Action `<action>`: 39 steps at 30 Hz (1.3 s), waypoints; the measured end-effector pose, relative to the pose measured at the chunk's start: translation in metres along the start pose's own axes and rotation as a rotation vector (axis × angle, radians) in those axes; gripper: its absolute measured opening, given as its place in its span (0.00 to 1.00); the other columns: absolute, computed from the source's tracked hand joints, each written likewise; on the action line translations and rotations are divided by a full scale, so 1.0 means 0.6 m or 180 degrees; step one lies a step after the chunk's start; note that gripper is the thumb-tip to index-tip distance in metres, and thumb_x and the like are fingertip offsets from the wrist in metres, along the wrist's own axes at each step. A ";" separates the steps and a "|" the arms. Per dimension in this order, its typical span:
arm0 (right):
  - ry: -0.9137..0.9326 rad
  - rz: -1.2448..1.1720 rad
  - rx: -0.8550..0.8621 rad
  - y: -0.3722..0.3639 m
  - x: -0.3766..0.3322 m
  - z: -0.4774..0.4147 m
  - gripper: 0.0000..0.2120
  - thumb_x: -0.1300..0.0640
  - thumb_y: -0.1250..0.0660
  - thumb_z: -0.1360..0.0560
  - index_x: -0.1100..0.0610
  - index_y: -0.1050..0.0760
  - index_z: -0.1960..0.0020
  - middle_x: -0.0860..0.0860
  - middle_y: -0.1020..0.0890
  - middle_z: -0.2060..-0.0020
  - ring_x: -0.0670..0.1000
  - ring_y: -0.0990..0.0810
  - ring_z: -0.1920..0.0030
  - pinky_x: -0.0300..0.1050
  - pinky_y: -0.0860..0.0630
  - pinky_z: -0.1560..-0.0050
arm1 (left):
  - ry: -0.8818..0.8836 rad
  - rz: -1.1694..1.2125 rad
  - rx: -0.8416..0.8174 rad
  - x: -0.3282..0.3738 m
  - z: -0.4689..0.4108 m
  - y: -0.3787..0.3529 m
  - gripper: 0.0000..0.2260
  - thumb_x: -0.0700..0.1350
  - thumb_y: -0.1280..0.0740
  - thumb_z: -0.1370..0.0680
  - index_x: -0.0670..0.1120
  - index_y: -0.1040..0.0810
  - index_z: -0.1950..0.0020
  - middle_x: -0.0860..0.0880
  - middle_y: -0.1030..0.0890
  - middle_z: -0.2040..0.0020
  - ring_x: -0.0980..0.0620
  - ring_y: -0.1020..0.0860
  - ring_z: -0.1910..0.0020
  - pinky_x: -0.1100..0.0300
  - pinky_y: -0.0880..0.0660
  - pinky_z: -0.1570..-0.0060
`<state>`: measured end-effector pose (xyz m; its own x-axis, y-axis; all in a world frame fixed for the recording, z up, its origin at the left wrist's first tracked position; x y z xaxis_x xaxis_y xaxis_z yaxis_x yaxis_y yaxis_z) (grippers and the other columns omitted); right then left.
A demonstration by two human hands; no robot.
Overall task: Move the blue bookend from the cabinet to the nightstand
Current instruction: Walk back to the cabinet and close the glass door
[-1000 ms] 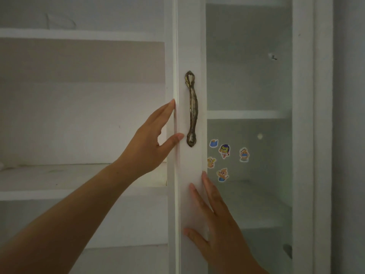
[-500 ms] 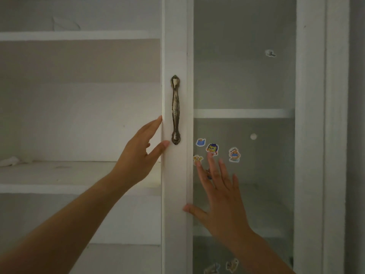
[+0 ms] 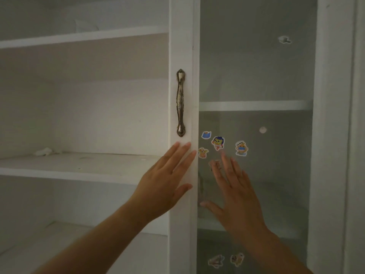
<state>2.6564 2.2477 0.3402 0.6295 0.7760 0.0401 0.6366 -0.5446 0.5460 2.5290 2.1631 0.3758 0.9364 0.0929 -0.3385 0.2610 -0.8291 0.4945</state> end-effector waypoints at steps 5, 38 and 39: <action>0.0096 0.0184 -0.0125 -0.011 0.024 0.036 0.50 0.38 0.29 0.39 0.54 0.49 0.26 0.50 0.52 0.25 0.55 0.51 0.27 0.54 0.43 0.30 | 0.0104 -0.0130 0.0037 0.013 0.017 -0.023 0.32 0.59 0.43 0.28 0.45 0.43 0.27 0.46 0.44 0.26 0.46 0.48 0.28 0.48 0.39 0.41; -0.0059 0.0376 0.0068 -0.020 0.039 0.041 0.52 0.41 0.24 0.43 0.57 0.45 0.27 0.53 0.45 0.26 0.55 0.46 0.28 0.56 0.38 0.35 | 0.0372 0.0023 -0.0035 0.057 0.013 -0.058 0.51 0.57 0.24 0.42 0.40 0.46 0.27 0.42 0.44 0.27 0.43 0.46 0.28 0.58 0.33 0.48; -0.0195 0.0327 0.0108 -0.022 0.042 0.046 0.52 0.41 0.24 0.42 0.57 0.45 0.27 0.54 0.45 0.26 0.55 0.46 0.28 0.57 0.37 0.35 | 0.0376 0.0046 -0.0047 0.055 0.013 -0.060 0.52 0.57 0.24 0.42 0.40 0.47 0.27 0.42 0.44 0.27 0.45 0.47 0.28 0.59 0.34 0.48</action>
<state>2.6761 2.2654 0.3106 0.7176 0.6951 0.0427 0.5813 -0.6316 0.5129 2.5485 2.1917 0.3405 0.9610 0.1460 -0.2348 0.2498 -0.8226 0.5108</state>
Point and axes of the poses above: each hand's wrist, its own z-axis away from the middle knuckle, its own y-axis out of the back of the hand, x = y × z, the point moved 6 cm from there along -z, towards the middle knuckle
